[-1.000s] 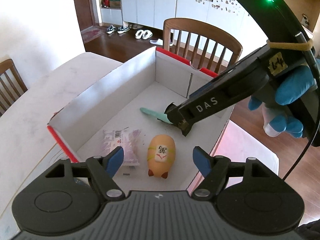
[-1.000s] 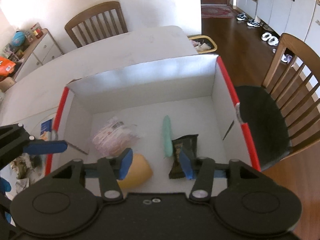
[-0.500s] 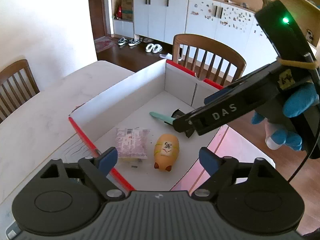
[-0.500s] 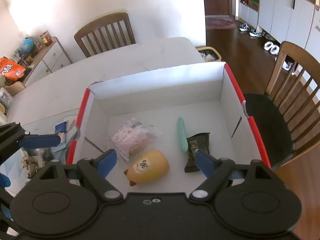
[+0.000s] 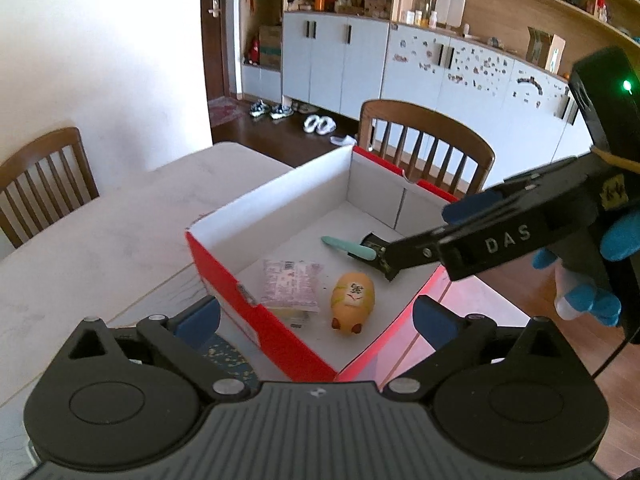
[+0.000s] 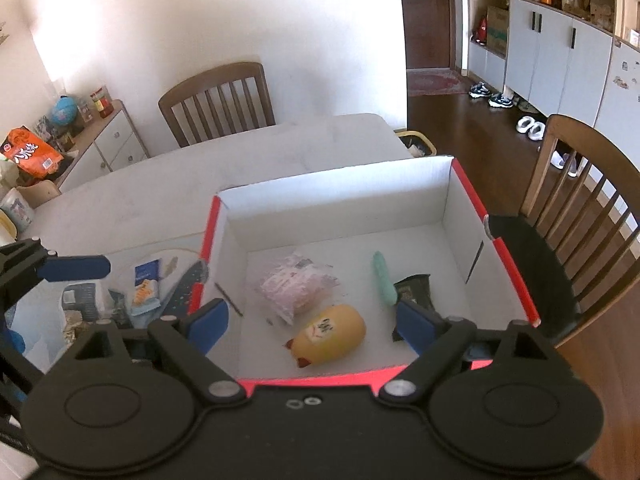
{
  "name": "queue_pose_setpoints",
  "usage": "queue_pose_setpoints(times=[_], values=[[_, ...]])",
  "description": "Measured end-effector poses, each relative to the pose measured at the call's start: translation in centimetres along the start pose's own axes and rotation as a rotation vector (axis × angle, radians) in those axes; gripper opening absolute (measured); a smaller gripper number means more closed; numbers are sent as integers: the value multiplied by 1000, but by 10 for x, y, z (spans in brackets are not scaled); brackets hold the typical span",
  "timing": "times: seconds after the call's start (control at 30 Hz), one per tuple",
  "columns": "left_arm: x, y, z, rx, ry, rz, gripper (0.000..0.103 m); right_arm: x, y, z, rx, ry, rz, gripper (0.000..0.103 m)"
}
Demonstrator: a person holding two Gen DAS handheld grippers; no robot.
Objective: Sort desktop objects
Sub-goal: 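Withdraw both tools from the box back toward the items on the table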
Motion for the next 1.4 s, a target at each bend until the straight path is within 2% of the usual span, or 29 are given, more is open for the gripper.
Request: queue_pose_setpoints(times=[0.2, 0.6, 0.97, 1.27, 1.4], values=[[-12, 20, 24, 9, -25, 13, 103, -8, 28, 12, -9, -39, 0, 91], [-44, 65, 67, 56, -45, 72, 103, -24, 97, 25, -50, -161, 97, 91], [-80, 109, 99, 92, -67, 122, 103, -42, 165, 15, -21, -178, 198, 90], [-113, 148, 116, 169, -78, 175, 103, -55, 201, -2, 2, -163, 228, 90], [-129, 168, 124, 184, -110, 239, 103, -61, 211, -10, 11, -151, 232, 90]])
Point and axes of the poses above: each gripper's, at about its wrist camera, not at the fingertips, and z roughly against the way its jaws point, y to its left, x to its top, the point moved 7 cm from there along -z, roughly the way its jaws point, and after that the axes turned 7 degrees about x, right-handed, at the moved point
